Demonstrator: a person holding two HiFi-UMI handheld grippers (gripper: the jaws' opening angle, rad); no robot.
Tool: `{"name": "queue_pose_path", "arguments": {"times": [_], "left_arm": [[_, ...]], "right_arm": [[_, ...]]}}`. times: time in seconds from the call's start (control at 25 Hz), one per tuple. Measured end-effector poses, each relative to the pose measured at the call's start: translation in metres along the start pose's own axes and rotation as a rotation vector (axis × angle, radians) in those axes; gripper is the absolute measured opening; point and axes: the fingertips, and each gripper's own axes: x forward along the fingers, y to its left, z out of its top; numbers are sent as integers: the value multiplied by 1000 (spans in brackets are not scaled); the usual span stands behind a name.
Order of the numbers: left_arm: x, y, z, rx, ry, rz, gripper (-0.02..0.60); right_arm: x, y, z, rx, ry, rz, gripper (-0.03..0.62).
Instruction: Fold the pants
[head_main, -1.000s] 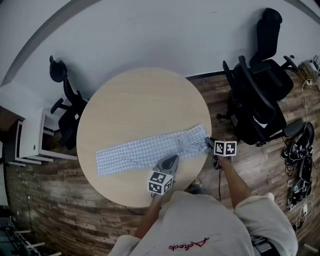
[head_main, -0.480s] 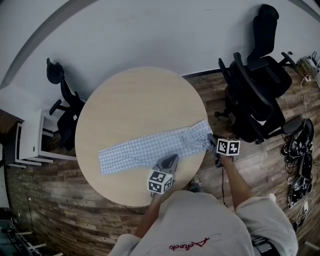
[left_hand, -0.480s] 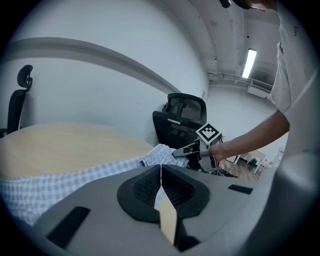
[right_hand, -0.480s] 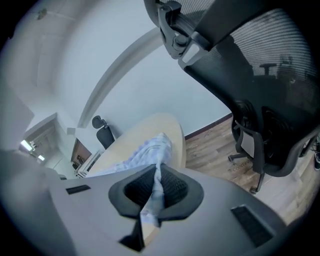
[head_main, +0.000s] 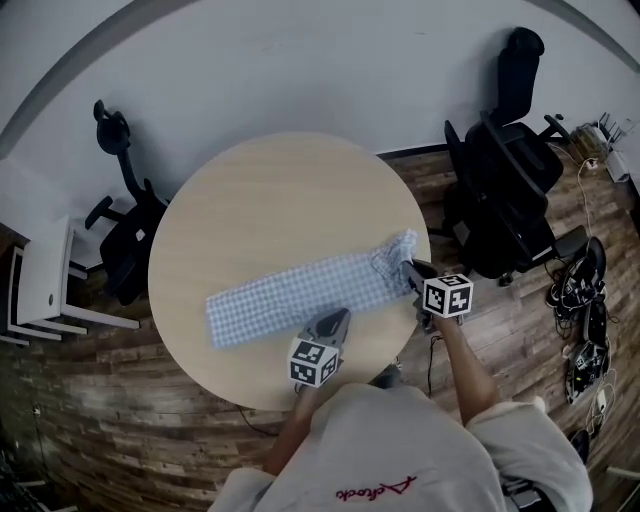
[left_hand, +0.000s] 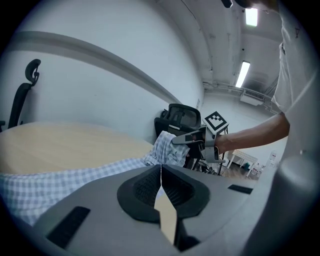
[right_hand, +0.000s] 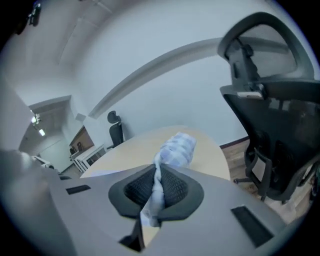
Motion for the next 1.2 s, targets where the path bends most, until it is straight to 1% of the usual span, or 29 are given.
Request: {"name": "queue_pose_path", "arguments": {"times": [0.16,0.32,0.44,0.6,0.72,0.8,0.92,1.08,1.2], "left_arm": [[-30,21,-6,-15,-15,-7,34],[-58,41,-17,-28,-17,11,34],[-81,63,-23,-35,-17,47,34],[-113,93,-35,-57,-8,114,34],[-131,106,-45,-74,4,162,34],[-139,112,-52,-84,16,186,34],[-148,119,-58,-93,25,210,34],[-144,119,-56,-90,23,212,34],[-128,109,-48,-76,21,188,34]], "right_arm": [[21,64,-2,-177,36,22,48],[53,116,-27,-311,107,53,48],[80,143,-53,-396,177,59,48],[113,165,-93,-482,287,50,48],[133,168,-123,-520,367,40,48],[143,164,-139,-537,403,19,48],[149,162,-149,-576,409,-17,48],[152,166,-150,-583,398,-18,49],[150,168,-149,-536,408,13,49]]}}
